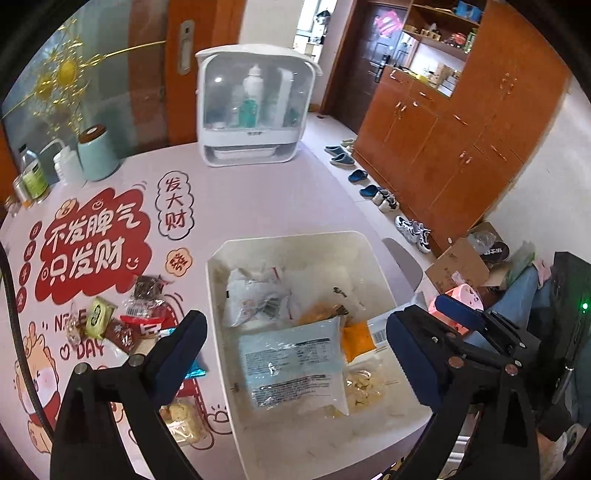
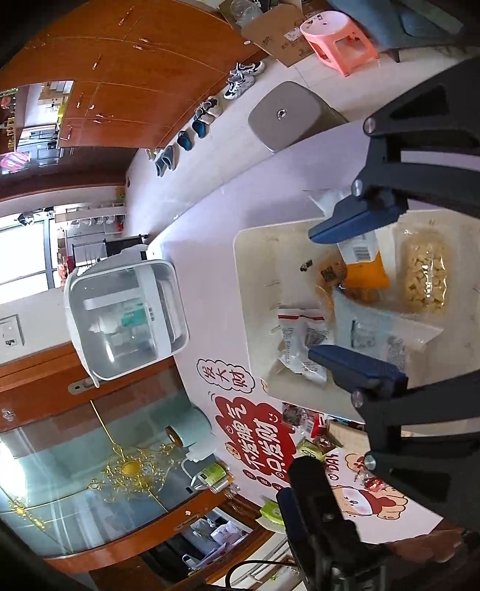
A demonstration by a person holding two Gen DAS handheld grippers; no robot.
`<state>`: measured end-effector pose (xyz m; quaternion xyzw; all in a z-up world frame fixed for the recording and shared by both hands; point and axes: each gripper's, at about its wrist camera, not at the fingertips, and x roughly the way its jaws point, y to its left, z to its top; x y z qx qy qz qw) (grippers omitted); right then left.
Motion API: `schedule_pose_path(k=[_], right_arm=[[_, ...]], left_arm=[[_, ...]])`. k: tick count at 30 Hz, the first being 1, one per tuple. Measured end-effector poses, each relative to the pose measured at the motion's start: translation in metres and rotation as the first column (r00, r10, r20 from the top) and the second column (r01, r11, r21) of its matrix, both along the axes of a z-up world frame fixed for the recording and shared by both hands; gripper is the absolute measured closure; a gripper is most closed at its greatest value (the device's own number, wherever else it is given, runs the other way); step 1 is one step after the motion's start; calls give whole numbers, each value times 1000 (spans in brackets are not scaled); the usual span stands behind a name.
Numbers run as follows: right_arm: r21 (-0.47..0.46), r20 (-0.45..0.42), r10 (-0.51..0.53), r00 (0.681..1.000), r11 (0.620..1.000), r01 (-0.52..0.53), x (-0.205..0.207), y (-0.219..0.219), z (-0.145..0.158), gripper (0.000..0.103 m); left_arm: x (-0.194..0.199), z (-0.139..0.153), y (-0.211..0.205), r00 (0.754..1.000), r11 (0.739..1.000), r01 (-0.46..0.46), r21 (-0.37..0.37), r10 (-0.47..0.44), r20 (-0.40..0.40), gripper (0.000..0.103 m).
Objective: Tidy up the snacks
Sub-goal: 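Open both grippers over the white tray to drop the snacks, then withdraw both open grippers from the tray back to the snack pile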
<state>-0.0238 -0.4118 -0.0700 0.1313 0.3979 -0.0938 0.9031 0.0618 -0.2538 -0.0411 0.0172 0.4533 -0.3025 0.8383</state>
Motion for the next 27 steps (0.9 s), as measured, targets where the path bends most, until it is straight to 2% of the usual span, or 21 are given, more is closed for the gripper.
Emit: schedule_pose_path(k=[11,27], right_arm=[[2,-15,29,999,1000,-29,0,17,-5,45],[1,-36,56,998,998,-56,-8,57,-7,45]], left_arm=[[-20,3,12,994,995,-5,101,-6,109,6],[-38,10,55,987,989,-43,139,21,158,6]])
